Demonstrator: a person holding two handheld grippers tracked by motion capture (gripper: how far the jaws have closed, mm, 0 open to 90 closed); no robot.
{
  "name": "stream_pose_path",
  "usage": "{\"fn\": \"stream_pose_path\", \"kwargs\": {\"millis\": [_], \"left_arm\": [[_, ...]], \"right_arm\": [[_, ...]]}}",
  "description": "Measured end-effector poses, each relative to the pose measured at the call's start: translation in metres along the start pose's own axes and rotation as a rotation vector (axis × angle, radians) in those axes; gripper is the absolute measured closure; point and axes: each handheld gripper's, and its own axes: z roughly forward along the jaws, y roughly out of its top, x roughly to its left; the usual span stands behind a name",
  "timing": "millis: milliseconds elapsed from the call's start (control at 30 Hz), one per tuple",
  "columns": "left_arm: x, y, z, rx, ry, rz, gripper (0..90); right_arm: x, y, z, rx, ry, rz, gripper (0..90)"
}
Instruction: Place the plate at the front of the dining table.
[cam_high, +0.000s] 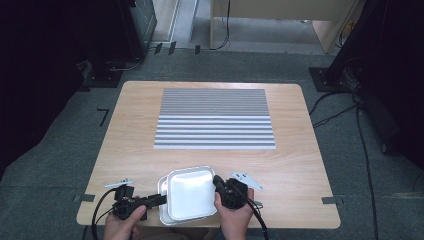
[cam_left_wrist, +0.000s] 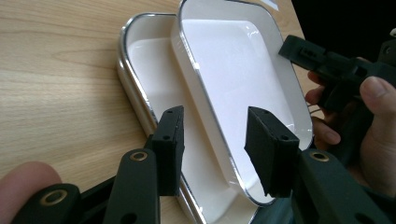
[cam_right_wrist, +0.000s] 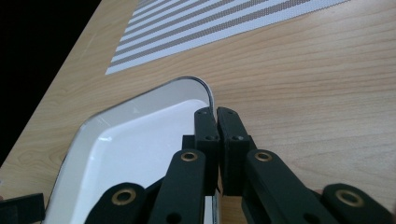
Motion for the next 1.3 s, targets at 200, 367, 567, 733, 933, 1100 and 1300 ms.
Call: {"fn": "stream_pose_path", "kwargs": {"millis": [200, 367, 567, 733, 933, 1100, 1300], "left_arm": [[-0.011, -0.003, 0.006, 0.046, 0.058, 0.048, 59.7], [-0.019, -0.006, 0.011, 0.092, 0.103, 0.088, 61.2], [-0.023, -0.009, 0.017, 0.116, 0.123, 0.110, 62.4], [-0.024, -0.011, 0.020, 0.126, 0.127, 0.120, 63.4], [-0.026, -0.012, 0.021, 0.138, 0.138, 0.128, 63.2], [-0.027, -0.013, 0.022, 0.145, 0.149, 0.135, 64.1], [-0.032, -0.015, 0.023, 0.135, 0.227, 0.170, 72.6]], "right_arm": [[-0.003, 0.005, -0.004, -0.015, 0.022, -0.014, 80.4], [-0.002, 0.018, -0.001, -0.013, 0.025, -0.104, 77.5], [0.007, 0.028, 0.014, 0.040, 0.009, -0.253, 77.4], [0.013, 0.028, 0.027, 0.087, -0.030, -0.336, 82.8], [0.016, 0.025, 0.027, 0.080, -0.061, -0.322, 86.9], [0.014, 0.022, 0.024, 0.053, -0.058, -0.243, 88.4], [0.012, 0.017, 0.021, 0.017, -0.068, -0.229, 88.7]]}}
